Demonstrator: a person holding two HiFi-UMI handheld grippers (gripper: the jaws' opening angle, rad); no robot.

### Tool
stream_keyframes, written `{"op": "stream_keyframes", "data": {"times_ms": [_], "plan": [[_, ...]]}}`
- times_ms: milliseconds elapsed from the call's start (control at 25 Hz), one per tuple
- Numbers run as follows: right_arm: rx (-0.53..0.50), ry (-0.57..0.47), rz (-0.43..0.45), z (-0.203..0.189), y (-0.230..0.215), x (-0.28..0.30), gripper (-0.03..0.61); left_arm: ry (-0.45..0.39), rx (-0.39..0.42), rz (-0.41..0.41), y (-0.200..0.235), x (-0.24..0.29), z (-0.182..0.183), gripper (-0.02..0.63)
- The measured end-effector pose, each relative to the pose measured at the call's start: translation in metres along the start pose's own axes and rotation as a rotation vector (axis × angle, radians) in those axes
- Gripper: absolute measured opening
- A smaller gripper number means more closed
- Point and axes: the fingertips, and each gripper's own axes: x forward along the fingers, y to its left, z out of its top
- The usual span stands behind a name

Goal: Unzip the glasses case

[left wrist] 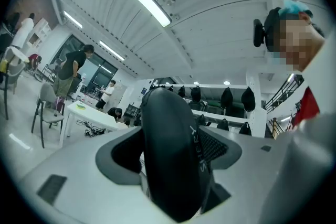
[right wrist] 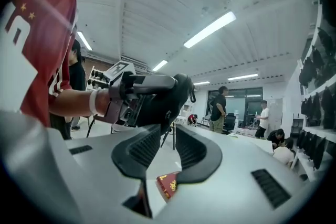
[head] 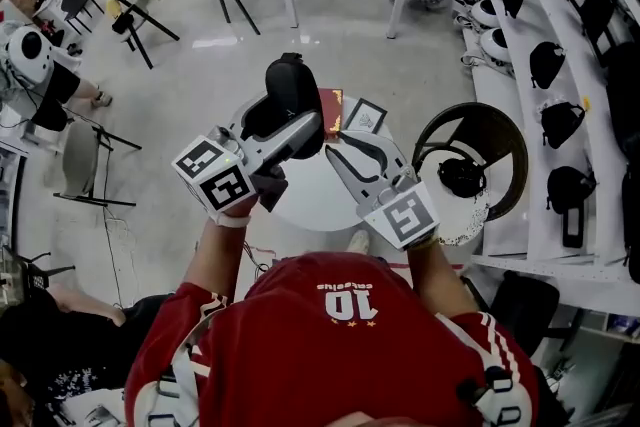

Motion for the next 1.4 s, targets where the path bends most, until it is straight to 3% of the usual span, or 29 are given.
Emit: {"op": "stream_keyframes", "data": {"times_ms": [520, 800, 1080, 1400], "plan": [[-0.145, 0.002, -0.103, 0.009, -0.01, -0.007, 0.08, -0.007, 0.005, -0.034, -0.017, 0.007, 0.011, 0.336], [-0.18, -0.011, -0.132, 0.012, -0.007, -0.015, 0.08, 0.004, -0.002, -0.013, -0.012, 0.01, 0.006, 0.336], [-0.186, -0.024, -0.159, 0.014, -0.013, -0.019, 0.078, 0.007, -0.038, -0.049, -0.017, 0.013, 0.0, 0.336], [-0.214, -0.004, -0.158, 0.01, -0.011, -0.014, 0.023, 0.016, -0.066, -0.05, -0.013, 0.014, -0.004, 0.333]]}}
